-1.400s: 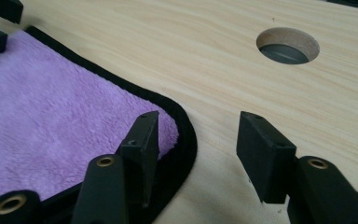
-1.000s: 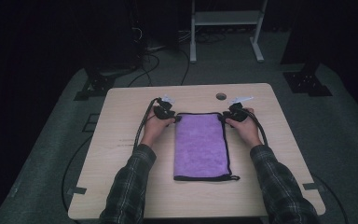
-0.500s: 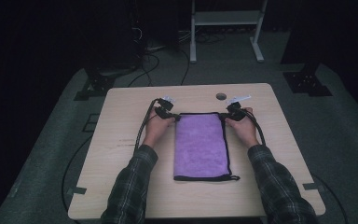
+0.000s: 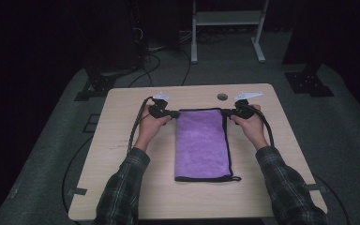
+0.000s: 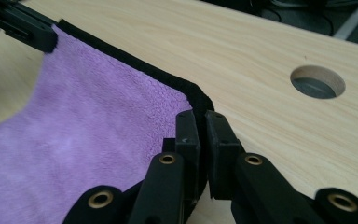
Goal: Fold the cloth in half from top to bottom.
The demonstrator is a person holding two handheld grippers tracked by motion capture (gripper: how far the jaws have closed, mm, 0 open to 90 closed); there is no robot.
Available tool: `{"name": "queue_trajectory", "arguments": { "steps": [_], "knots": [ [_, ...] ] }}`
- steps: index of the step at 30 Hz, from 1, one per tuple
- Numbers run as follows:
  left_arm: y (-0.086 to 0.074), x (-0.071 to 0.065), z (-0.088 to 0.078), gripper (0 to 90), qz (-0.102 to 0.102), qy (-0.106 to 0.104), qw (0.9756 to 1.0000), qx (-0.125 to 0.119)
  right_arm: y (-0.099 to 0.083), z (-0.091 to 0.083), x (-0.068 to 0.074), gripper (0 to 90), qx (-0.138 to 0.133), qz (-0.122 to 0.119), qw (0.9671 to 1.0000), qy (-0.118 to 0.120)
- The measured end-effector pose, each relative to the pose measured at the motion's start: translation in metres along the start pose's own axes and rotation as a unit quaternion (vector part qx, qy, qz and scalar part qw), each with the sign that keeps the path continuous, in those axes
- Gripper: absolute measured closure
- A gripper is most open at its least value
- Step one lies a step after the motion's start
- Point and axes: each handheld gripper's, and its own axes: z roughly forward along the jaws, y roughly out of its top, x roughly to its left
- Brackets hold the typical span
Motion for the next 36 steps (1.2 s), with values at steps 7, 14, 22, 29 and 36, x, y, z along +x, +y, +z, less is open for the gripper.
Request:
{"name": "queue_trajectory", "arguments": {
  "steps": [7,14,22,29,36],
  "knots": [
    [-0.007,-0.014,-0.016,85.6,0.019,-0.021,0.9996,0.007,-0.014,-0.018,0.01,84.1,-0.007,-0.01,0.9997,0.022],
    [-0.019,-0.029,-0.023,85.6,0.035,-0.032,0.9985,0.027,-0.029,-0.029,0.021,84.1,-0.003,-0.021,0.999,0.04],
    [-0.039,-0.044,-0.031,85.6,0.039,-0.041,0.998,0.03,-0.046,-0.042,0.037,84.0,0.005,-0.035,0.9978,0.056],
    [-0.05,-0.059,-0.044,85.7,0.047,-0.045,0.9976,0.025,-0.056,-0.056,0.051,84.0,0.004,-0.042,0.9965,0.072],
    [-0.06,-0.08,-0.058,85.6,0.057,-0.057,0.9963,0.031,-0.069,-0.071,0.066,84.0,0.008,-0.054,0.9948,0.086]
  ]
}}
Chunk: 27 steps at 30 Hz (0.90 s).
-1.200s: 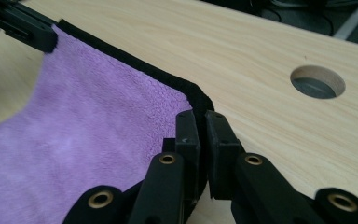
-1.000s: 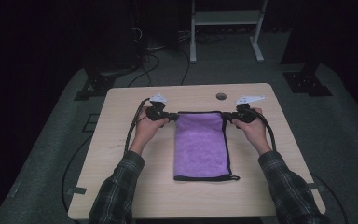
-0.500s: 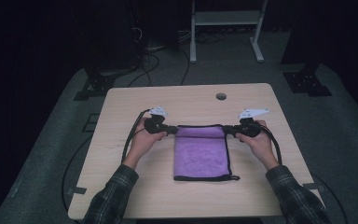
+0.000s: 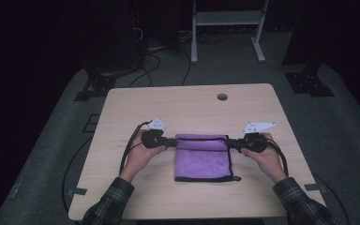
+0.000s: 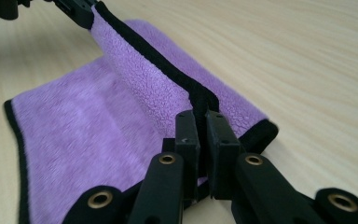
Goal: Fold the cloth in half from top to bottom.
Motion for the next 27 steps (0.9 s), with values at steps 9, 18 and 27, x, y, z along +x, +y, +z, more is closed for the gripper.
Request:
{"name": "queue_trajectory", "arguments": {
  "steps": [9,18,27],
  "knots": [
    [-0.01,-0.022,-0.011,85.5,0.009,-0.009,0.9999,0.006,-0.012,-0.016,0.023,83.9,-0.001,-0.01,0.9998,0.017],
    [-0.023,-0.04,-0.012,85.2,0.014,-0.026,0.9992,0.027,-0.025,-0.025,0.041,83.8,0.01,-0.022,0.9994,0.024],
    [-0.034,-0.043,-0.004,79.5,0.013,-0.033,0.9973,0.065,-0.039,-0.021,0.05,80.4,0.042,-0.029,0.9984,0.025]
  ]
}}
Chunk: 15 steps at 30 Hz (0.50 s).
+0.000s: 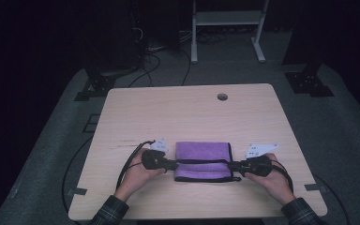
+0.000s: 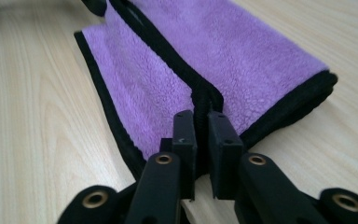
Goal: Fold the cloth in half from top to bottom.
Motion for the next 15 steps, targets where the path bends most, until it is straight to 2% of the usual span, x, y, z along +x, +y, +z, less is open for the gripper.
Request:
{"name": "queue_trajectory", "arguments": {
  "steps": [4,6,8,10,15],
  "knots": [
    [0.004,0.0,-0.008,73.7,0.0,-0.008,0.9998,-0.02,0.004,-0.006,-0.001,72.0,-0.021,-0.003,0.9998,-0.002],
    [0.007,-0.001,-0.013,73.4,-0.001,-0.011,0.9993,-0.034,0.007,-0.011,-0.002,72.0,-0.038,-0.001,0.9993,-0.003],
    [0.01,0.0,-0.017,74.8,-0.001,-0.012,0.9988,-0.047,0.01,-0.014,-0.004,73.7,-0.048,-0.003,0.9988,-0.01],
    [0.015,0.001,-0.019,79.6,0.003,-0.002,0.9987,-0.05,0.013,-0.014,-0.006,77.3,-0.051,-0.005,0.9986,-0.015],
    [0.024,0.012,-0.011,85.8,0.0,0.018,0.9983,-0.055,0.021,-0.006,-0.015,85.8,-0.038,0.0,0.999,-0.022]
  ]
}}
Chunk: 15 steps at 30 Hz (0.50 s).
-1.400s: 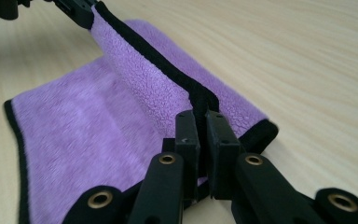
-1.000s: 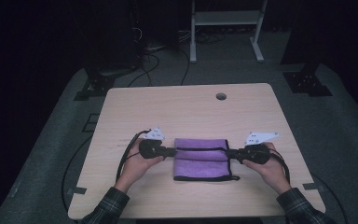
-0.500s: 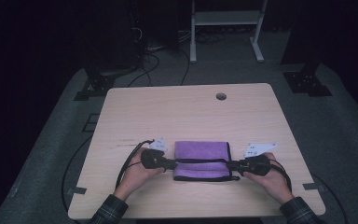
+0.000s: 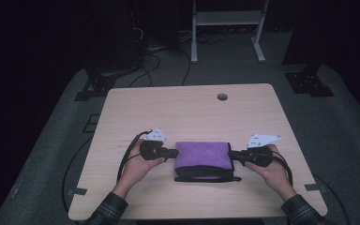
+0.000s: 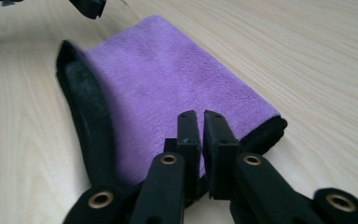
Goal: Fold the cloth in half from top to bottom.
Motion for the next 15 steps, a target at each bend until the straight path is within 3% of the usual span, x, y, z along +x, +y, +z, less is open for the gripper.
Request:
{"name": "queue_trajectory", "arguments": {
  "steps": [5,11,15],
  "knots": [
    [-0.006,-0.004,0.013,84.8,-0.002,-0.016,0.9998,0.012,-0.001,0.015,0.002,87.1,0.021,-0.003,0.9997,0.014],
    [-0.016,-0.029,0.012,82.9,0.016,-0.033,0.9987,0.034,-0.009,0.012,0.02,87.6,0.034,-0.018,0.9982,0.046],
    [-0.029,-0.038,0.014,82.3,0.023,-0.03,0.9976,0.057,-0.02,0.01,0.033,88.6,0.065,-0.035,0.9961,0.049]
  ]
}}
